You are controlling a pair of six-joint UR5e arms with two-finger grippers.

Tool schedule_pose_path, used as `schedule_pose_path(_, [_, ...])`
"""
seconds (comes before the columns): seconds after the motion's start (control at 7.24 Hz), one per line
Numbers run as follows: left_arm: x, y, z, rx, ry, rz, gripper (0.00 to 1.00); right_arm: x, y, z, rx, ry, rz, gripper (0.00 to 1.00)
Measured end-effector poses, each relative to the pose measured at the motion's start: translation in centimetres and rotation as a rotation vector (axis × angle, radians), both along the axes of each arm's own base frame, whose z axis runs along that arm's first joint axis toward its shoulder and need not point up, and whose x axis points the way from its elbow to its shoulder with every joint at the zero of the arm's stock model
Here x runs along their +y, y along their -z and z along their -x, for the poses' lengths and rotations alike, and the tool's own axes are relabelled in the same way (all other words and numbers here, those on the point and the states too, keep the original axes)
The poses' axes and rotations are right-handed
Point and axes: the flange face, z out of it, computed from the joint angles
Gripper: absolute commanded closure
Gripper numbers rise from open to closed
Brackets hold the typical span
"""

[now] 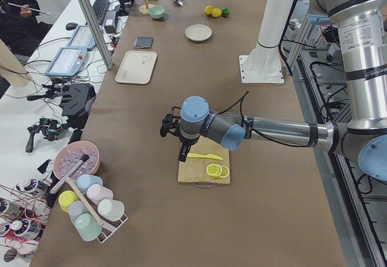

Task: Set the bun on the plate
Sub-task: 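Move the right gripper toward the white plate's rim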

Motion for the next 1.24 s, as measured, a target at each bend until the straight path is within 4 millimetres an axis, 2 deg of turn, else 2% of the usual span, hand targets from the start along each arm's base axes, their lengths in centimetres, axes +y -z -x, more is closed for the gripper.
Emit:
schedule_pose_path(0.14, [0.0, -0.4, -0.1, 0.007, -0.005, 0.011, 0.02, 0.0, -0.4, 3.4, -0.009, -0.011, 0.002, 0.12])
schedule_pose_path(0.28, [-0.3, -0.9, -0.1, 0.000, -0.003, 0.017, 0.02, 0.1, -1.7, 6.1, -0.019, -0.001, -0.014, 0.16])
schedule_pose_path(0.41, [-0.6, -1.0, -0.2, -0.011, 0.000, 0.015, 0.02, 0.3, -2.8, 7.7, -0.026, 0.007, -0.021, 0.18])
schedule_pose_path(0.55, [-0.7, -1.0, -0.4, -0.015, -0.002, 0.013, 0.02, 0.6, -2.9, 9.4, -0.034, 0.010, -0.009, 0.20])
schedule_pose_path(0.97, [-0.7, -1.0, -0.6, -0.019, -0.003, 0.013, 0.02, 1.5, -2.3, 14.9, -0.017, 0.036, -0.004, 0.29])
schedule_pose_path(1.24, [-0.7, -1.1, -0.5, -0.024, -0.001, 0.011, 0.02, 1.5, -2.6, 16.9, -0.007, 0.055, 0.002, 0.33])
